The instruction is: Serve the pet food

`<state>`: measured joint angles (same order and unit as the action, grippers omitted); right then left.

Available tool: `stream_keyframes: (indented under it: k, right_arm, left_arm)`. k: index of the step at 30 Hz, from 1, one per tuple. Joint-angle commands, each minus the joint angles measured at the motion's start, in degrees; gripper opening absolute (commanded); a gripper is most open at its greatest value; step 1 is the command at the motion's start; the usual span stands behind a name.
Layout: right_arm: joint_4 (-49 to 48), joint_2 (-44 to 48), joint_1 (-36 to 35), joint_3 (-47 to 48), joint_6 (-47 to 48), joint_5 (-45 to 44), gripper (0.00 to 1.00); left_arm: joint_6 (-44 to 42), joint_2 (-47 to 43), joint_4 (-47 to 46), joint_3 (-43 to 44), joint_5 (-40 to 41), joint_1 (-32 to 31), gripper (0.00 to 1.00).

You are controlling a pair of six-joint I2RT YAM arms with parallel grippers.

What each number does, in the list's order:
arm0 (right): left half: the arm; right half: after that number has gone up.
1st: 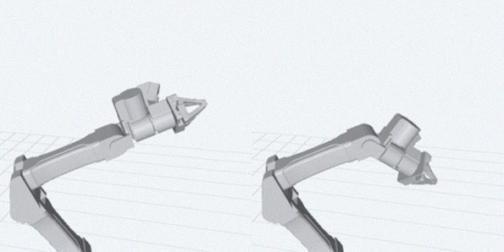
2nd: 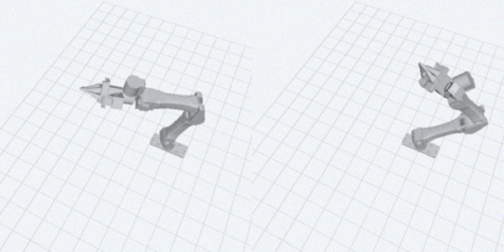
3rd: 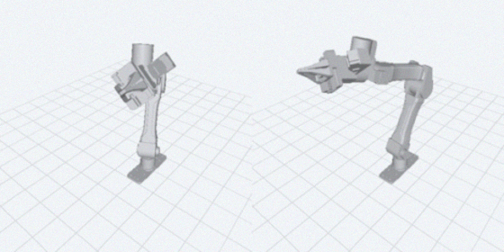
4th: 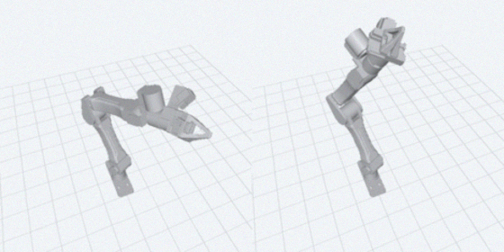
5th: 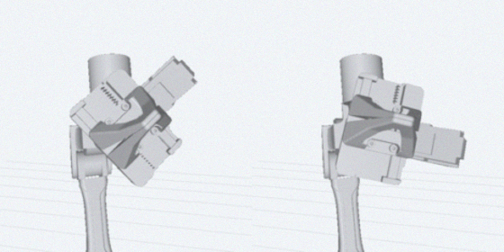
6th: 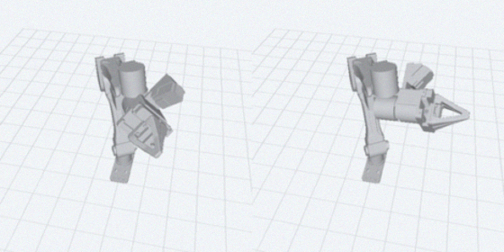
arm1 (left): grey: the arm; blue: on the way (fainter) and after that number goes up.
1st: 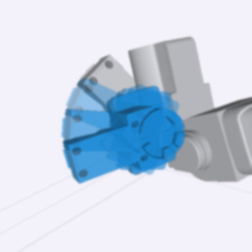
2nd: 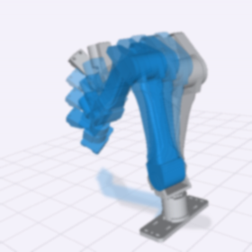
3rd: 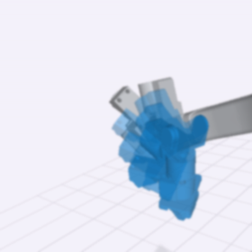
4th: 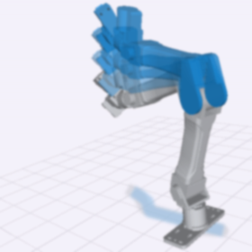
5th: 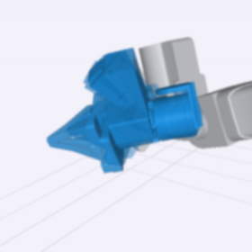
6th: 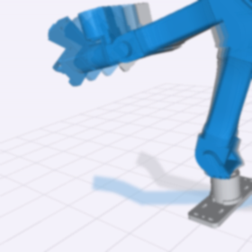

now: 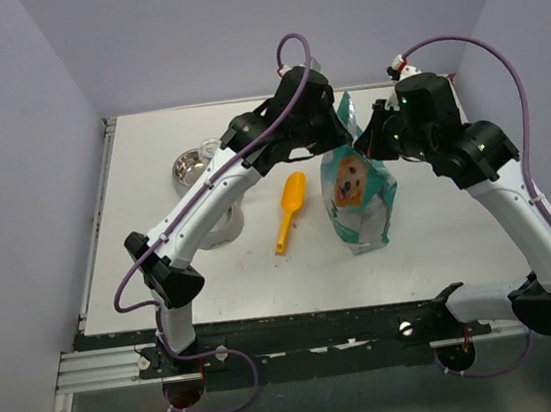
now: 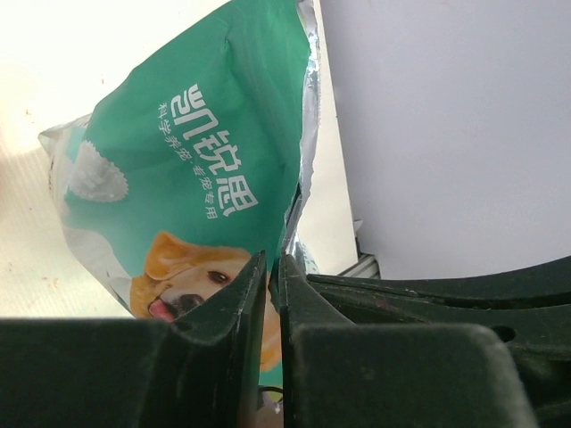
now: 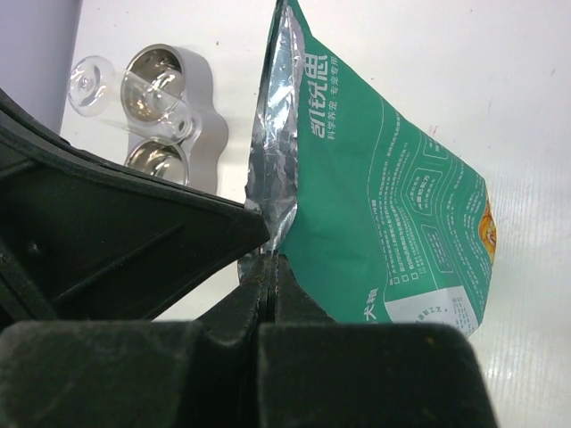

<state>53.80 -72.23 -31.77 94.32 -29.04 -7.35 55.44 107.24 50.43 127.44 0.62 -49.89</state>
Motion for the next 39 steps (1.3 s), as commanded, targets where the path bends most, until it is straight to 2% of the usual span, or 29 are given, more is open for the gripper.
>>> stream_keyframes:
  k: [1, 4, 7, 10, 14, 18, 21, 23, 30, 32, 34, 37, 39]
  right_arm:
    - [1.74, -0.37, -0.05, 0.42, 0.65, -0.90, 0.00]
    - [3.67, -1.77, -0.05, 2.09, 2.05, -4.50, 0.00]
    - [6.66, -3.18, -0.22, 4.02, 3.11, -9.51, 0.00]
    - [7.98, -3.62, -0.84, 4.82, 3.46, -12.77, 0.00]
    - [7.20, -3.27, -0.75, 4.11, 2.76, -11.55, 0.00]
    - [1.67, 0.33, -0.66, 1.13, 0.65, -2.95, 0.00]
    - [-0.18, 2.25, -0.66, -1.06, -0.58, -0.21, 0.00]
    - [-1.24, 2.97, -0.66, -2.56, -1.28, 0.93, 0.00]
    - [-1.42, 2.44, -0.75, -2.39, -2.08, 2.52, 0.00]
    - [-1.68, 2.44, -0.66, -2.13, -2.34, 2.70, 0.00]
    - [-1.59, 2.35, -0.75, -2.13, -2.34, 2.78, 0.00]
    - [-1.33, 2.27, -0.66, -1.86, -2.25, 2.87, 0.00]
    - [-1.33, 2.44, -0.66, -1.60, -2.16, 2.96, 0.00]
  left_arm:
    - [-2.00, 0.60, 5.54, 3.25, 0.78, -0.03, 0.00]
    - [-2.18, 0.60, 7.39, 3.69, 3.41, -0.47, 0.00]
    - [-2.17, 2.35, 12.74, 8.25, 8.86, -1.35, 0.00]
    - [-3.49, 3.94, 13.99, 10.03, 8.96, -1.53, 0.00]
    - [-3.85, 2.45, 9.86, 6.95, 7.64, -1.79, 0.00]
    - [-3.59, 0.61, 3.55, 4.41, 0.89, 0.57, 0.00]
    - [-1.13, -2.99, -4.18, -0.51, -3.25, 2.86, 0.38]
    - [-0.60, -3.97, -6.22, -1.31, -3.26, 3.48, 0.53]
    - [0.37, -2.13, -7.54, 1.58, -3.61, 4.10, 0.65]
    - [-0.07, -0.72, -6.32, 4.04, -3.44, 4.10, 0.63]
    - [-0.59, 0.33, -5.70, 5.27, -3.52, 4.18, 0.56]
    - [-0.33, 0.43, -5.09, 4.32, -3.44, 4.10, 0.39]
    - [-0.16, 0.07, -5.08, 3.09, -3.26, 4.19, 0.36]
